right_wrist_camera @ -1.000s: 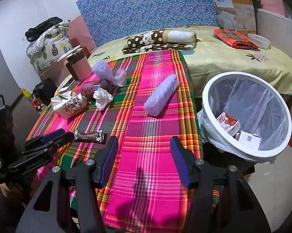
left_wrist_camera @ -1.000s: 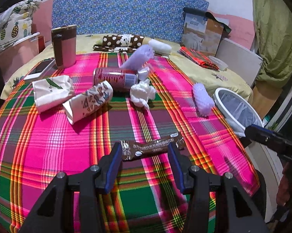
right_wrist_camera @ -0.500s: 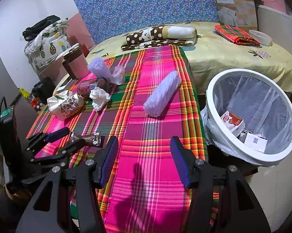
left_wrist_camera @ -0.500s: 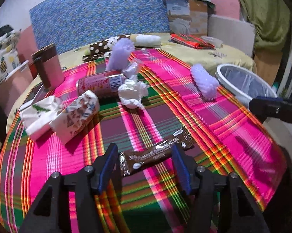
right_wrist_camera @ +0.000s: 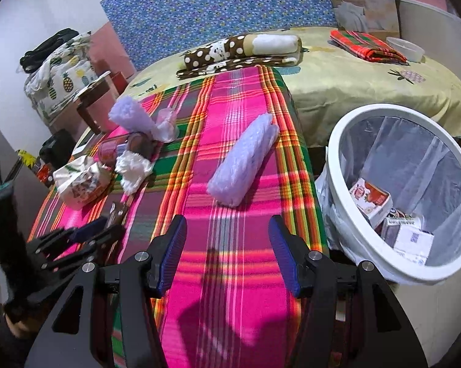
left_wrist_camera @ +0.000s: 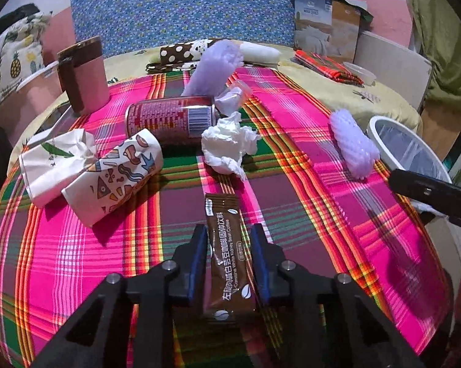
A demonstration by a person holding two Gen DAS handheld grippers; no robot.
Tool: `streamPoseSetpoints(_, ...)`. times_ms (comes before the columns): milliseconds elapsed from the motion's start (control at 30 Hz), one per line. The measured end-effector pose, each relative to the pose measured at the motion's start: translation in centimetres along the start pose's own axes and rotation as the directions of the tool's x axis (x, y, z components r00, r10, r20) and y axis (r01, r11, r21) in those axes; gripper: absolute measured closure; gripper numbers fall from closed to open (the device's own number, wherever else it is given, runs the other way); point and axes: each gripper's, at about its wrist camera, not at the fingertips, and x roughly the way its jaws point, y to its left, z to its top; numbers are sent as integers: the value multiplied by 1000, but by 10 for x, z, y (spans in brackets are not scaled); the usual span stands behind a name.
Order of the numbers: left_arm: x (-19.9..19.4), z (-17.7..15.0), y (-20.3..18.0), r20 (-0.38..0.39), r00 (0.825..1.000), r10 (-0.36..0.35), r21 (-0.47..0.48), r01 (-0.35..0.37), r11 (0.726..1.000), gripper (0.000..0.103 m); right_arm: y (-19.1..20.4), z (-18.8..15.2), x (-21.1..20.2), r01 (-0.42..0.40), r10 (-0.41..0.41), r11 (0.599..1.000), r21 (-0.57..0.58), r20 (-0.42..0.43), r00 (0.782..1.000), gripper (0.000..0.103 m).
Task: Collect trash
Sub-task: 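Grasp the brown chocolate bar wrapper with the left tool while the right tool grasps the foam net, then carry the wrapper and foam net over the white trash bin with both tools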
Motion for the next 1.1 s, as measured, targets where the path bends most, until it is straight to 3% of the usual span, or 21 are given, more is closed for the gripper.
streamPoseSetpoints(333, -1, -4, 17, 18, 998, -52, -135, 54, 989, 74, -1, 17, 24, 38, -38, 999, 18, 3, 999, 46)
streamPoseSetpoints(400, -1, -5, 19, 20, 998, -52, -146, 54, 988, 74, -2, 19, 29, 45, -45, 999, 19, 1, 999, 54)
streamPoseSetpoints(467, -1, -5, 19, 20, 999, -51, -144, 53, 988, 74, -4, 19, 33, 47, -47, 999, 25, -7, 999, 72)
streamPoseSetpoints(633, -2, -4, 19, 16, 999, -48, -133, 50, 990, 81, -5, 16, 27, 34, -34, 999, 28, 10, 999, 81)
streamPoseSetpoints(1100, -21, -11, 4, 26, 996, -85, -112, 87, 990, 83, -1, -8, -15, -21, 21, 1000, -4, 38, 999, 83)
